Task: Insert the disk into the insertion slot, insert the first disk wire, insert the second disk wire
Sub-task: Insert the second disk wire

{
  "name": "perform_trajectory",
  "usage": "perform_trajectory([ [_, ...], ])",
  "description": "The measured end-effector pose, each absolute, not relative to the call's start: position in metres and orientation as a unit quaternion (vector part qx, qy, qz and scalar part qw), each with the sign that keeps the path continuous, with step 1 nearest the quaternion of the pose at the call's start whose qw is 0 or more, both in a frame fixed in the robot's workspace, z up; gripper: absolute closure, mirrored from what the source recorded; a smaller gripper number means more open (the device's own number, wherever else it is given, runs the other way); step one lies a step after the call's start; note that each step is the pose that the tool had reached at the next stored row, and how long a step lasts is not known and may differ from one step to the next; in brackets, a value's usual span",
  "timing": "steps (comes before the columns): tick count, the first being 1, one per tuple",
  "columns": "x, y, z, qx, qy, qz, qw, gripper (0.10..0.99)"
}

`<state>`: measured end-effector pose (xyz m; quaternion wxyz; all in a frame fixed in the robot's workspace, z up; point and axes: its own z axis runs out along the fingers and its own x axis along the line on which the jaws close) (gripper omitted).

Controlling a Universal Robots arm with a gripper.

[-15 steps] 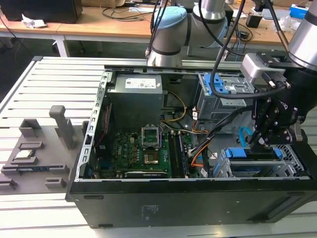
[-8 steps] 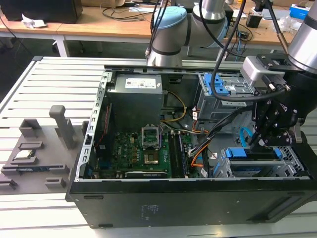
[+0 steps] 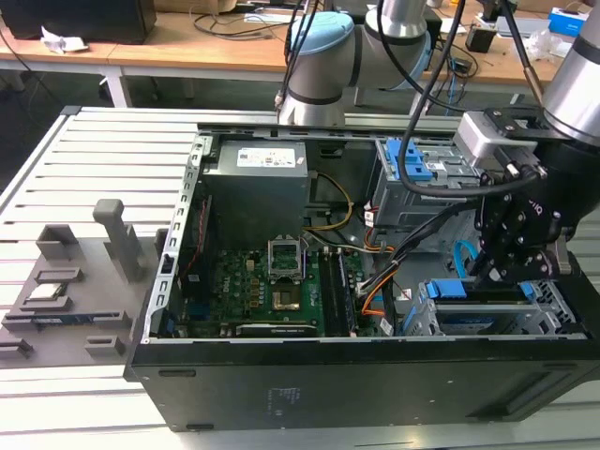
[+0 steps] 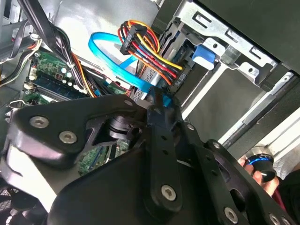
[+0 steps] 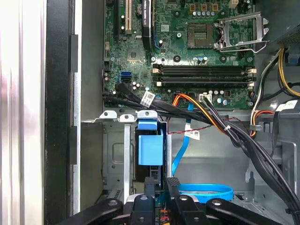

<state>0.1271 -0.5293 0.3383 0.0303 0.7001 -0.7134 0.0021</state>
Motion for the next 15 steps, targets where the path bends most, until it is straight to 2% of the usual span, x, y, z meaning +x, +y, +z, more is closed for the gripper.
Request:
perform_trajectory([
  [6,0.127,-0.524,0.372,0.700,-0.713,0.002,0.030,0.867],
  [8,0.127,-0.523,0.380,0.700,-0.713,0.002,0.030,0.980],
  [10,0.127,-0.521,0.390,0.700,-0.713,0.002,0.030,0.980],
  [15,0.127,-0.521,0.390,0.700,-0.713,0.002,0.030,0.980],
])
